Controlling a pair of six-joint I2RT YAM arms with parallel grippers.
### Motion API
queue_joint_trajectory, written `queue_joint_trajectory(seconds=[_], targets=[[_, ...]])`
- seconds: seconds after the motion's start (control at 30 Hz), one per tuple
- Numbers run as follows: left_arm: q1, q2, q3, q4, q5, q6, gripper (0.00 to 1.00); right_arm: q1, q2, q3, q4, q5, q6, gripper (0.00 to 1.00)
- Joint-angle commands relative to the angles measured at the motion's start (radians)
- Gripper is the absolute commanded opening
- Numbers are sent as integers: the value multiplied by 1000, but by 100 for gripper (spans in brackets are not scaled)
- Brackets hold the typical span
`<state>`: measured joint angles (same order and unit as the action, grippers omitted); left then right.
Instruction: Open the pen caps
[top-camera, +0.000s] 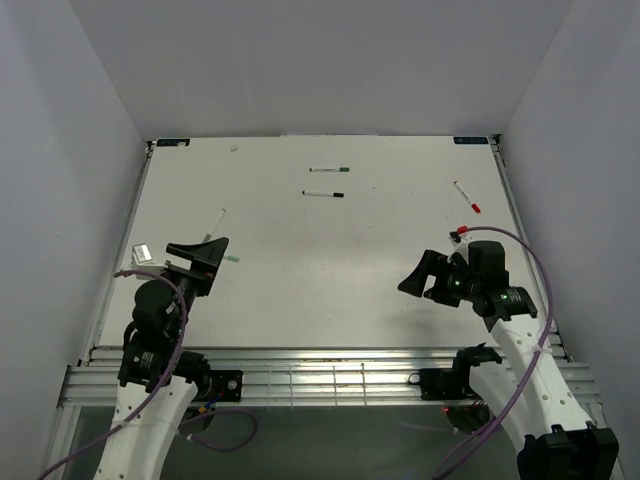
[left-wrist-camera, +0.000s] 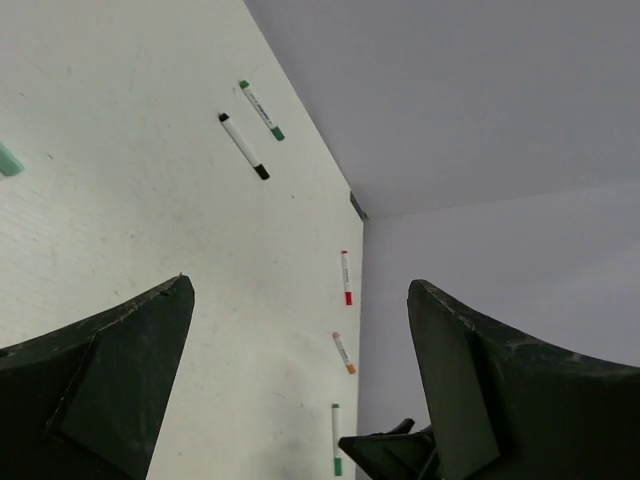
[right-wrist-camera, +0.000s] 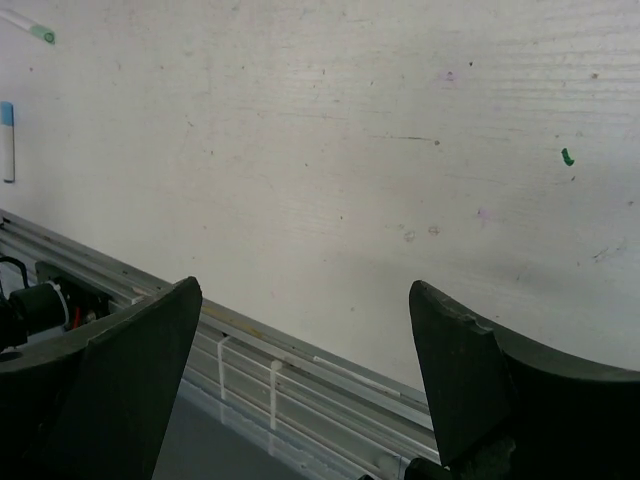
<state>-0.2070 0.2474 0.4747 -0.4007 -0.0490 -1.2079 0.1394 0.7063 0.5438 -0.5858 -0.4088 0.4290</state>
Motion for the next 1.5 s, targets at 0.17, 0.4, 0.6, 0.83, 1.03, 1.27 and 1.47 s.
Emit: queue_joint_trajectory(seconds=[0.17, 0.4, 0.6, 0.83, 1.03, 1.27, 1.47], targets=[[-8, 59, 185, -242, 14, 297, 98, -9, 224, 159, 194, -97, 31, 90], [-9, 93, 334, -444, -106, 271, 98, 159, 476, 283, 366, -142, 68, 90], [-12, 235, 390, -478, -19, 310, 87, 409, 804, 617, 325, 45, -31, 90], [-8, 735, 570, -696, -146, 236, 93, 466, 923, 809, 285, 93, -27, 90], [9, 1038, 721, -727, -231, 117, 95, 468, 862, 779, 221, 154, -82, 90], [69, 1260, 821, -739, -314, 67, 92, 466, 753, 654, 222, 183, -116, 90], [153, 1322, 815, -695, -341, 44, 85, 465, 679, 573, 227, 199, -137, 90]])
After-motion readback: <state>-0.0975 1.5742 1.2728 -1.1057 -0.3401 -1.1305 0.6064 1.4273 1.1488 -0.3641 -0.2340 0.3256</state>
